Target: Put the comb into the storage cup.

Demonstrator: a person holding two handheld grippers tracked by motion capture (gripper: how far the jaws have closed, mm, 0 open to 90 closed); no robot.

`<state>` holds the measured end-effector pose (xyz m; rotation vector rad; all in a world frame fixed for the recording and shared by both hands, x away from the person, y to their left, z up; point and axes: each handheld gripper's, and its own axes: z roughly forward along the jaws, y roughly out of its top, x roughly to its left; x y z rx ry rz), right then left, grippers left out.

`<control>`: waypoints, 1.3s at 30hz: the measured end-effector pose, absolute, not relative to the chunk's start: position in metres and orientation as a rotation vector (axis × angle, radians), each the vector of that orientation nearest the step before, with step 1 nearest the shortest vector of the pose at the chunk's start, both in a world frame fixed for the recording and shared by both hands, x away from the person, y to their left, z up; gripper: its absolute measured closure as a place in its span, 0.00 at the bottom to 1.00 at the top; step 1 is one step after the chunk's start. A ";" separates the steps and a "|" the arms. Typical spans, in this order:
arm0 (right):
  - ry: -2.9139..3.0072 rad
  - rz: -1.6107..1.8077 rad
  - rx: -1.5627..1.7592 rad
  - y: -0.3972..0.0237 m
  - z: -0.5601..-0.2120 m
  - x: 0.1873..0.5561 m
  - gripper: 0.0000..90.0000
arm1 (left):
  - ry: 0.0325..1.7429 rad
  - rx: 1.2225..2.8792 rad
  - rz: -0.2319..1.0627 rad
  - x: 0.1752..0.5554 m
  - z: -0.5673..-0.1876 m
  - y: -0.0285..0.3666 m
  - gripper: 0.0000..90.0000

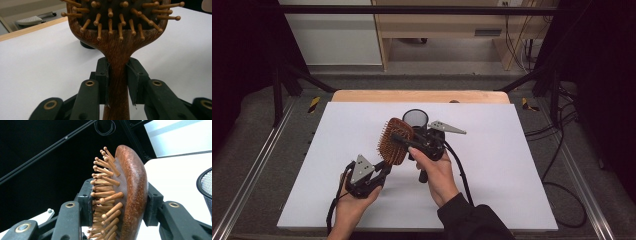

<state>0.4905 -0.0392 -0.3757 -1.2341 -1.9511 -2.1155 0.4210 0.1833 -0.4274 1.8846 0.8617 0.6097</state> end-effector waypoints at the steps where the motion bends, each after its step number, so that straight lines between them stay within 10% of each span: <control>1: -1.949 -2.116 -1.236 -0.039 -0.375 0.490 0.59 | 0.861 1.882 0.611 0.421 -0.427 0.183 0.81; 22: -1.923 -2.176 -1.273 -0.049 -0.363 0.497 0.59 | 0.867 1.788 0.602 0.420 -0.424 0.189 0.62; 39: -1.918 -2.191 -1.384 -0.075 -0.355 0.521 0.59 | 0.942 1.630 0.726 0.403 -0.421 0.247 0.06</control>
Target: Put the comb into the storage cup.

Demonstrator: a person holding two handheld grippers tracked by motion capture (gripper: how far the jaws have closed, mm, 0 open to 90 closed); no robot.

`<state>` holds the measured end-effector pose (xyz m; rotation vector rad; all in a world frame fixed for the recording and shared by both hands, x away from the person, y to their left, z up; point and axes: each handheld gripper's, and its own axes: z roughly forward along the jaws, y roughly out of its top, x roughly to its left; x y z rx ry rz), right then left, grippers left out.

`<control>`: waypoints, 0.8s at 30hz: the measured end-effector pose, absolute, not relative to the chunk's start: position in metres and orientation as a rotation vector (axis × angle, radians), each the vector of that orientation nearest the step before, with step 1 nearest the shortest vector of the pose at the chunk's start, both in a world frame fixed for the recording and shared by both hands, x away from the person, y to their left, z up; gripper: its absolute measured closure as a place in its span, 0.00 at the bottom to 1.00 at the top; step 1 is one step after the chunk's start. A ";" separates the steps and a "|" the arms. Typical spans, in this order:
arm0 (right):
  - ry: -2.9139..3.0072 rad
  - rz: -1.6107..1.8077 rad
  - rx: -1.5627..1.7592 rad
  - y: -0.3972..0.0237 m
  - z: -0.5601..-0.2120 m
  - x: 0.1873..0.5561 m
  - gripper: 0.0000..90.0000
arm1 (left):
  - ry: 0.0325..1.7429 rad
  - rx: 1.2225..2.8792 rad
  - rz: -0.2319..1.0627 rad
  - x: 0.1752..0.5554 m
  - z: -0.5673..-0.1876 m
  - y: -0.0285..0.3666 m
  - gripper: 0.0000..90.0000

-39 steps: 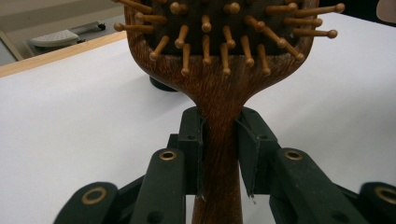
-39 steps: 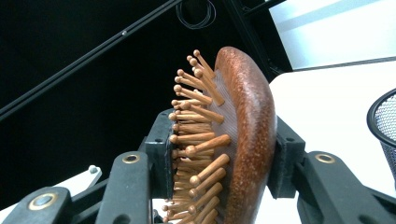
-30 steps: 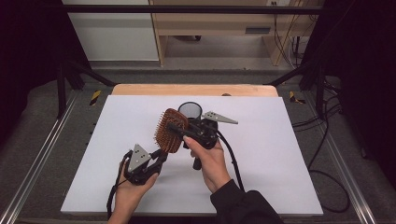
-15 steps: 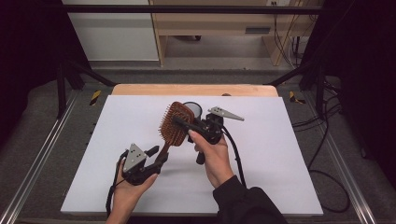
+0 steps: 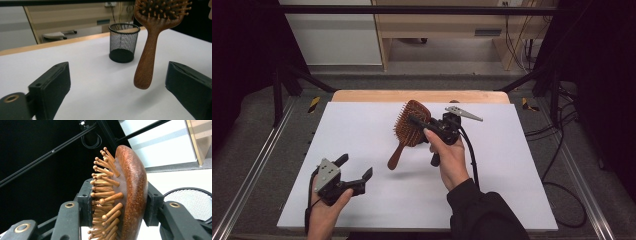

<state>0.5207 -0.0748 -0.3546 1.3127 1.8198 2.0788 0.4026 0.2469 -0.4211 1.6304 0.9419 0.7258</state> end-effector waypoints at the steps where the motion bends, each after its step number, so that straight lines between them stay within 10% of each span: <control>1: 1.820 2.079 1.313 -0.075 -0.355 0.521 0.59 | 0.950 1.618 0.732 0.401 -0.421 0.251 0.06; 24: 1.767 2.067 1.327 -0.061 -0.325 0.565 0.58 | 1.043 1.531 0.805 0.417 -0.430 0.292 0.06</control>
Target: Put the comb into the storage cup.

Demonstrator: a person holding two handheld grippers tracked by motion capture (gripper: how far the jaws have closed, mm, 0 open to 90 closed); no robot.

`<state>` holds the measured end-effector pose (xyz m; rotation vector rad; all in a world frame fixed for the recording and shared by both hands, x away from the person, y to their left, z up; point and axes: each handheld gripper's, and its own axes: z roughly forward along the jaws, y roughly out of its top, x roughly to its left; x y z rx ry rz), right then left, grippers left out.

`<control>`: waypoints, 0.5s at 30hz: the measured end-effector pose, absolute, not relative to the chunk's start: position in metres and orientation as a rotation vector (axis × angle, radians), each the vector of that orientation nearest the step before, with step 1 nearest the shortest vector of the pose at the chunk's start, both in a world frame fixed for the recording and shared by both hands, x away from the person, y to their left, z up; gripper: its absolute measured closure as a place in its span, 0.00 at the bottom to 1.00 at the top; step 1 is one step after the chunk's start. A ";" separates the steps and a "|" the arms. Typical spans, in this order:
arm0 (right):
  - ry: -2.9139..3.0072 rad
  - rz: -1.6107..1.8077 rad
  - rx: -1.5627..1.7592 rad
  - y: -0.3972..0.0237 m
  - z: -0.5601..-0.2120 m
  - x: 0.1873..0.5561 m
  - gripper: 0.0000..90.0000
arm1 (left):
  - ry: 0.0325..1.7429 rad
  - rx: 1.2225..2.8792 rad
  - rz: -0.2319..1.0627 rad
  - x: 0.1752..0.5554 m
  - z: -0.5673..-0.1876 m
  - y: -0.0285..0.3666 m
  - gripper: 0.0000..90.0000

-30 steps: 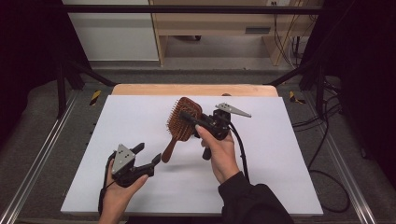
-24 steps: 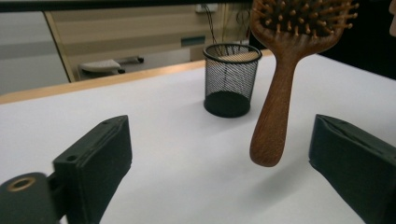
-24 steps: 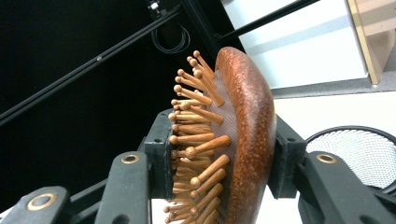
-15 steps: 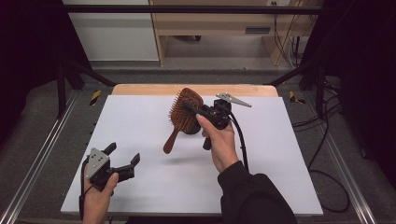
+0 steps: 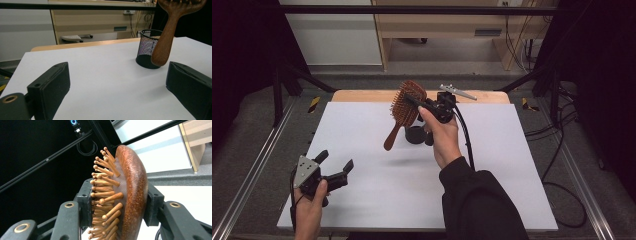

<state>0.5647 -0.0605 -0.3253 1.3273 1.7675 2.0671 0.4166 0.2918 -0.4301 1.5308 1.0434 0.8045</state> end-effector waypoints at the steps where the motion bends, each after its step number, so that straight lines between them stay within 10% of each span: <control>1: 1.764 2.067 1.329 -0.060 -0.324 0.566 0.58 | 1.048 1.527 0.815 0.417 -0.430 0.292 0.06; 15: 1.712 2.085 1.305 -0.059 -0.306 0.576 0.58 | 1.044 1.529 0.820 0.419 -0.432 0.292 0.06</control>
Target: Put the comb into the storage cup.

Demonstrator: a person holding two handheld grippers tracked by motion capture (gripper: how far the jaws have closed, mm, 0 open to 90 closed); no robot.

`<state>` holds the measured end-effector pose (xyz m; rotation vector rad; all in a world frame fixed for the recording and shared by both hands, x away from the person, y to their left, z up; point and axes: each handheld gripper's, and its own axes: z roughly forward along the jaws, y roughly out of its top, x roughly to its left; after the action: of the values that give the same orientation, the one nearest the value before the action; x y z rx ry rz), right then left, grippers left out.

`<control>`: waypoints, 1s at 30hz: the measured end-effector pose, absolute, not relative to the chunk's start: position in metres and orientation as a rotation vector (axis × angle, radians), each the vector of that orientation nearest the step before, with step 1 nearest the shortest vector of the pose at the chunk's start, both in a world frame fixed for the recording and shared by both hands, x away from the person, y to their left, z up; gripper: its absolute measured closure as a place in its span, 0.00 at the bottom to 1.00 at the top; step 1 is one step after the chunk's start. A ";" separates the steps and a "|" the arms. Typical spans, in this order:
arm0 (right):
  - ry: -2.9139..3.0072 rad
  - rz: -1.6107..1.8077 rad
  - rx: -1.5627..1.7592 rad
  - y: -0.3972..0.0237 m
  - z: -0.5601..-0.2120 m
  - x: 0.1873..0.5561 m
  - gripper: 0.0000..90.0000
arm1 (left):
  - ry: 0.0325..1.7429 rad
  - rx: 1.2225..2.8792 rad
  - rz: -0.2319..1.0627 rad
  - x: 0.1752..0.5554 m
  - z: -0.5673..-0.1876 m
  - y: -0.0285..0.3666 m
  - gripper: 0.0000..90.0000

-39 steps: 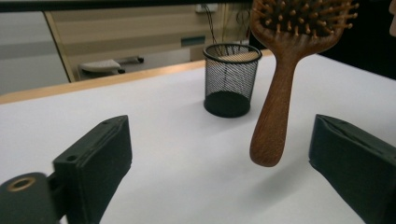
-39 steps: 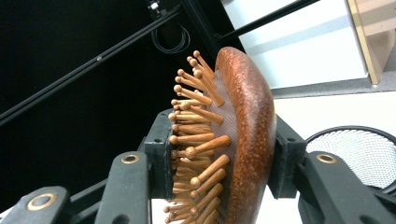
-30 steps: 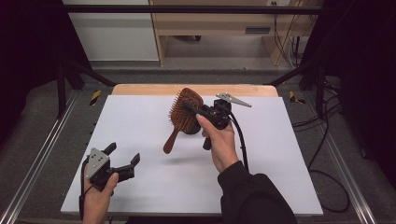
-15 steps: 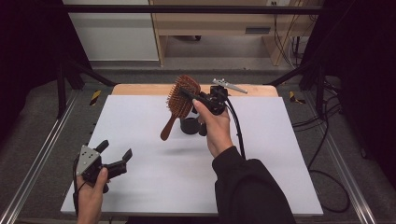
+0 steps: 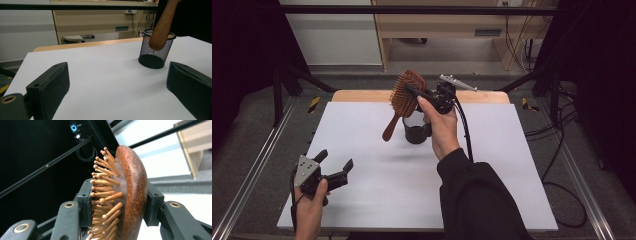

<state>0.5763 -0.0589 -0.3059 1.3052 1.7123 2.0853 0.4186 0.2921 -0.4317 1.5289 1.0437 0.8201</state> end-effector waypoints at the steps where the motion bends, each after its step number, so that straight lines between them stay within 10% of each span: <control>1: 1.712 2.085 1.305 -0.059 -0.306 0.576 0.58 | 1.043 1.530 0.820 0.419 -0.432 0.292 0.06; 30: 1.574 1.995 1.368 -0.095 -0.278 0.595 0.58 | 1.039 1.545 0.807 0.422 -0.434 0.289 0.06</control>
<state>0.5952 -0.0953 -0.2780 1.3685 1.5739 1.9952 0.4223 0.2885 -0.4342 1.5446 1.0395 0.8069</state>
